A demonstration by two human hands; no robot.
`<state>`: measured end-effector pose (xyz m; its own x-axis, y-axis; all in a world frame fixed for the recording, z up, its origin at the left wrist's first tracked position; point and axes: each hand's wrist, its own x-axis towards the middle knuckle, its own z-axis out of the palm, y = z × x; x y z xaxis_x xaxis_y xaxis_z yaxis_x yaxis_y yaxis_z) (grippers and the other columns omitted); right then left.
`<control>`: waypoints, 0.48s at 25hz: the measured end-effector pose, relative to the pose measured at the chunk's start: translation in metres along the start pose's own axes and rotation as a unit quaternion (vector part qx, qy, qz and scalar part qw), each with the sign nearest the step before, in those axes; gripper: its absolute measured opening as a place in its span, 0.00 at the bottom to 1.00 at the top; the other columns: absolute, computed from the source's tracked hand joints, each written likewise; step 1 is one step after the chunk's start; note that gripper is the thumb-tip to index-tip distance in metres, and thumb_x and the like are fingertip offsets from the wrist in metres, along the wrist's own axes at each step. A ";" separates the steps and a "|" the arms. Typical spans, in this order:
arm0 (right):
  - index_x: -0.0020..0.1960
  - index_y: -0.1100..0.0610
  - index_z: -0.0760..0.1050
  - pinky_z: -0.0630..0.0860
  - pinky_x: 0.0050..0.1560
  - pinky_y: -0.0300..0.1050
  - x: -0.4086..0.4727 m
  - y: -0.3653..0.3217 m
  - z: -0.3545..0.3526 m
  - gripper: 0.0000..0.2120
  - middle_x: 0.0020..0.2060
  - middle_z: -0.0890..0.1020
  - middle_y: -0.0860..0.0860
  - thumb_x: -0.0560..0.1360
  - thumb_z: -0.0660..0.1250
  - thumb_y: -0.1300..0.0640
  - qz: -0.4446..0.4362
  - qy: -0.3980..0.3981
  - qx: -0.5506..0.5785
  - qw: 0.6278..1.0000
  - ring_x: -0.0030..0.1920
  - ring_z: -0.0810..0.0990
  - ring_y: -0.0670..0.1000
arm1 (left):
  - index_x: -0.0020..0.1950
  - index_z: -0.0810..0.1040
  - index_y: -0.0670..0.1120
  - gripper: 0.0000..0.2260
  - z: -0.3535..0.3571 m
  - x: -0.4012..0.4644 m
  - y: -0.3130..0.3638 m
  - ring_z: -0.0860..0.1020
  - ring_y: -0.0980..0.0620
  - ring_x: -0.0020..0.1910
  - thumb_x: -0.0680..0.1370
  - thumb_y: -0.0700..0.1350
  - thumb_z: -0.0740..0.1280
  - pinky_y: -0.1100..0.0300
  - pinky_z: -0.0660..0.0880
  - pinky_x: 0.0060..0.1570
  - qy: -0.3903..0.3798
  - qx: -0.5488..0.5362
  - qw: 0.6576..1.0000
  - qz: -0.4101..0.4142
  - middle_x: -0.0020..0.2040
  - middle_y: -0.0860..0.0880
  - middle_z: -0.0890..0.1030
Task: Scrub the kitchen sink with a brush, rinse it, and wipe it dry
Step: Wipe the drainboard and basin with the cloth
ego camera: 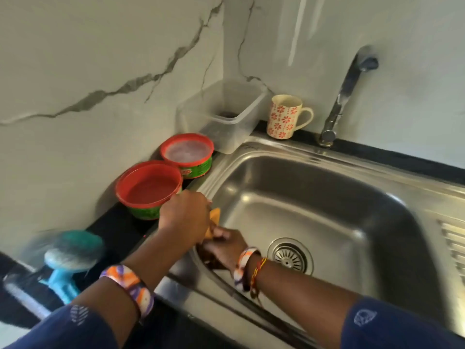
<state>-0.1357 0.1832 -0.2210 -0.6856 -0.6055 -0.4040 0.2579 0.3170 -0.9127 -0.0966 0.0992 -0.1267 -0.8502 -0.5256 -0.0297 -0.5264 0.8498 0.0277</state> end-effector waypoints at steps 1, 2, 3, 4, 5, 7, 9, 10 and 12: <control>0.64 0.58 0.76 0.73 0.38 0.32 -0.003 0.006 0.002 0.20 0.35 0.80 0.46 0.72 0.66 0.67 -0.014 0.001 -0.021 1.000 0.38 0.75 0.44 | 0.60 0.77 0.44 0.14 -0.001 0.005 0.002 0.77 0.41 0.59 0.81 0.47 0.57 0.52 0.75 0.53 -0.007 0.010 1.000 -0.006 0.59 0.42 0.78; 0.67 0.55 0.73 0.74 0.40 0.31 0.001 0.010 0.008 0.24 0.41 0.79 0.48 0.72 0.65 0.67 -0.017 0.028 -0.013 0.999 0.42 0.75 0.45 | 0.60 0.77 0.44 0.13 -0.002 0.008 0.003 0.77 0.42 0.60 0.80 0.46 0.58 0.52 0.75 0.53 -0.015 0.026 0.999 -0.011 0.60 0.42 0.78; 0.68 0.53 0.72 0.77 0.44 0.34 0.007 0.010 0.013 0.25 0.45 0.80 0.48 0.72 0.65 0.65 -0.020 0.049 0.013 0.998 0.45 0.76 0.45 | 0.60 0.76 0.44 0.12 -0.002 0.010 0.006 0.77 0.42 0.60 0.80 0.44 0.58 0.53 0.75 0.53 -0.021 0.045 0.999 -0.011 0.60 0.43 0.77; 0.68 0.51 0.72 0.79 0.49 0.39 0.012 0.006 0.018 0.23 0.48 0.81 0.48 0.73 0.67 0.59 -0.009 0.075 0.057 0.996 0.47 0.78 0.47 | 0.61 0.76 0.44 0.12 -0.003 0.010 0.009 0.77 0.43 0.60 0.79 0.43 0.59 0.54 0.75 0.53 -0.026 0.062 0.998 -0.010 0.60 0.43 0.77; 0.67 0.49 0.73 0.79 0.52 0.43 0.022 -0.002 0.019 0.22 0.51 0.82 0.48 0.74 0.67 0.48 0.006 0.113 0.097 0.989 0.49 0.80 0.48 | 0.61 0.75 0.45 0.12 -0.002 0.009 0.012 0.76 0.44 0.61 0.79 0.42 0.59 0.55 0.75 0.54 -0.030 0.072 0.997 -0.008 0.61 0.43 0.77; 0.65 0.49 0.73 0.77 0.48 0.40 0.044 -0.024 0.012 0.23 0.53 0.81 0.51 0.76 0.60 0.38 0.032 0.165 0.135 0.976 0.49 0.80 0.49 | 0.62 0.75 0.45 0.13 0.002 0.011 0.012 0.76 0.45 0.62 0.79 0.39 0.59 0.56 0.75 0.54 -0.027 0.084 0.996 0.001 0.61 0.44 0.77; 0.68 0.57 0.71 0.73 0.46 0.37 0.066 -0.045 -0.008 0.21 0.56 0.79 0.55 0.80 0.55 0.47 0.035 0.214 0.125 0.968 0.51 0.79 0.52 | 0.63 0.74 0.45 0.14 0.004 0.013 0.009 0.76 0.46 0.62 0.78 0.38 0.59 0.56 0.75 0.54 -0.024 0.093 0.995 0.004 0.61 0.45 0.77; 0.70 0.58 0.69 0.74 0.48 0.39 0.076 -0.050 -0.015 0.22 0.56 0.79 0.54 0.81 0.54 0.49 0.022 0.222 0.121 0.967 0.51 0.79 0.52 | 0.63 0.74 0.45 0.14 0.005 0.015 0.008 0.76 0.46 0.62 0.78 0.38 0.59 0.56 0.75 0.54 -0.023 0.095 0.995 0.005 0.61 0.46 0.77; 0.69 0.58 0.70 0.77 0.54 0.44 0.078 -0.058 -0.020 0.22 0.58 0.79 0.56 0.80 0.54 0.49 0.030 0.212 0.042 0.976 0.54 0.80 0.56 | 0.63 0.73 0.45 0.14 0.003 0.016 0.009 0.76 0.46 0.61 0.79 0.37 0.58 0.56 0.75 0.54 -0.024 0.097 0.995 0.011 0.62 0.46 0.77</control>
<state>-0.2176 0.1319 -0.1984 -0.8829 -0.2260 -0.4117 0.3490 0.2707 -0.8972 -0.1153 0.0988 -0.1297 -0.8579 -0.5077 -0.0791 -0.4911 0.8555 -0.1641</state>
